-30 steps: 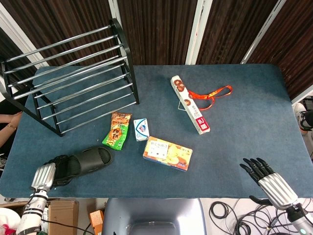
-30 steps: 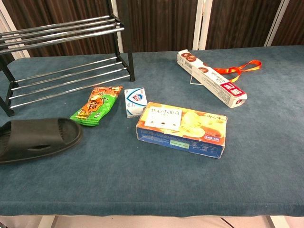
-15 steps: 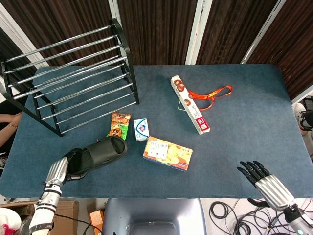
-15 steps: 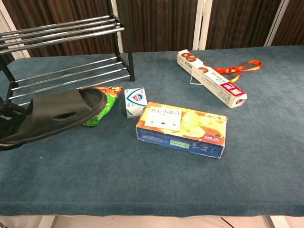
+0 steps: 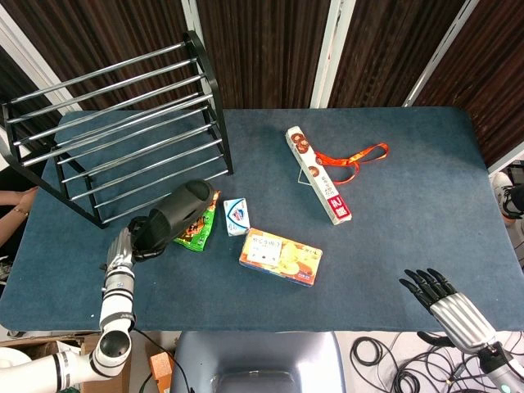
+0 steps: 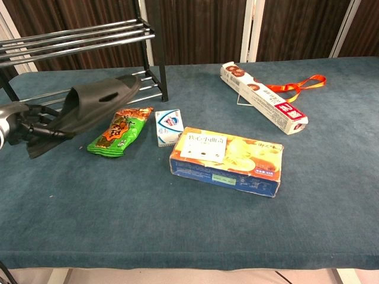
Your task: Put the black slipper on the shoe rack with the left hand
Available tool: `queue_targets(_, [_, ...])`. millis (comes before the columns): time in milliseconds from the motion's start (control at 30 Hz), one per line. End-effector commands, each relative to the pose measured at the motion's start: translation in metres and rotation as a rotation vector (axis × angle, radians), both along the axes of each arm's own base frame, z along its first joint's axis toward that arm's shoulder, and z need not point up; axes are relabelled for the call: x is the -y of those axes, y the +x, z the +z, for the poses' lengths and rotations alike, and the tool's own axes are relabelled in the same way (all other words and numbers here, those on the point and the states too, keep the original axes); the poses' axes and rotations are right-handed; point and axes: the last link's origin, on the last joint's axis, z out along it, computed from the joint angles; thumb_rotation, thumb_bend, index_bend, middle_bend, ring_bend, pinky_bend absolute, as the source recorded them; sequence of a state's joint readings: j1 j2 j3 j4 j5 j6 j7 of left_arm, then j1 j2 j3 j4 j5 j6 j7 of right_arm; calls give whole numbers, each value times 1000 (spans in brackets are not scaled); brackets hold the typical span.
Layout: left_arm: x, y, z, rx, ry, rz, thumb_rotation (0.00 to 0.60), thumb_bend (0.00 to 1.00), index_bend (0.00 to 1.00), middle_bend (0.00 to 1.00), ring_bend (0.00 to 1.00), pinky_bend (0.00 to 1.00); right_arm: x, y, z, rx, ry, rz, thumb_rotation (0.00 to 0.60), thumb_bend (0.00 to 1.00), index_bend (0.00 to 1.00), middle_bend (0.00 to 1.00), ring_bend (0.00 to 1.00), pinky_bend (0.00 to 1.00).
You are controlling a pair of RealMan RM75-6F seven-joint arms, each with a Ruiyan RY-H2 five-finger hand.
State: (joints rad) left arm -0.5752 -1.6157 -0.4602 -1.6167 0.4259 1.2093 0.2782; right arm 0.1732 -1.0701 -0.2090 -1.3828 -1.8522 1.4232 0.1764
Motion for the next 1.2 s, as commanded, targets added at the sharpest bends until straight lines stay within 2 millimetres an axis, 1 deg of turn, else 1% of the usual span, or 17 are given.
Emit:
queue_targets(33, [-19, 4, 3, -35, 48, 48, 600, 343, 492, 767, 740, 928, 0, 0, 0, -3, 4, -1, 600, 93, 0, 0, 0, 0])
queue_targets(200, [-44, -4, 9, -106, 110, 118, 600, 343, 488, 775, 743, 933, -1, 1, -1, -6, 18, 5, 600, 94, 0, 0, 0, 0])
queue_targets(300, [-46, -5, 10, -111, 114, 124, 600, 343, 486, 776, 743, 933, -1, 1, -1, -5, 17, 5, 600, 93, 0, 0, 0, 0])
queue_targets(333, [-50, -8, 11, -112, 126, 145, 600, 344, 484, 776, 744, 933, -1, 1, 0, -2, 15, 4, 600, 94, 0, 0, 0, 0])
queue_targets(367, [-59, -14, 19, -95, 167, 189, 600, 344, 479, 777, 744, 933, 0, 0, 2, 2, 12, -7, 600, 93, 0, 0, 0, 0])
queue_targets(400, [-65, -17, 20, -92, 178, 209, 600, 344, 474, 778, 745, 933, 0, -1, 3, 4, 16, -12, 600, 93, 0, 0, 0, 0])
queue_targets(467, [-71, -19, 20, -88, 186, 230, 600, 343, 465, 779, 745, 933, 1, -2, 3, 6, 17, -14, 600, 94, 0, 0, 0, 0])
queue_targets(733, [-86, -23, 7, -31, 206, 281, 600, 343, 443, 780, 745, 932, 2, -2, 5, 11, 24, -16, 600, 94, 0, 0, 0, 0])
queue_targets(1000, [-99, -28, 1, -43, 253, 295, 600, 341, 409, 777, 745, 929, 2, -4, 6, 11, 34, -25, 600, 94, 0, 0, 0, 0])
queue_targets(1200, [-108, -24, -3, -31, 284, 290, 600, 342, 395, 777, 745, 928, 3, -3, 4, 10, 47, -24, 600, 94, 0, 0, 0, 0])
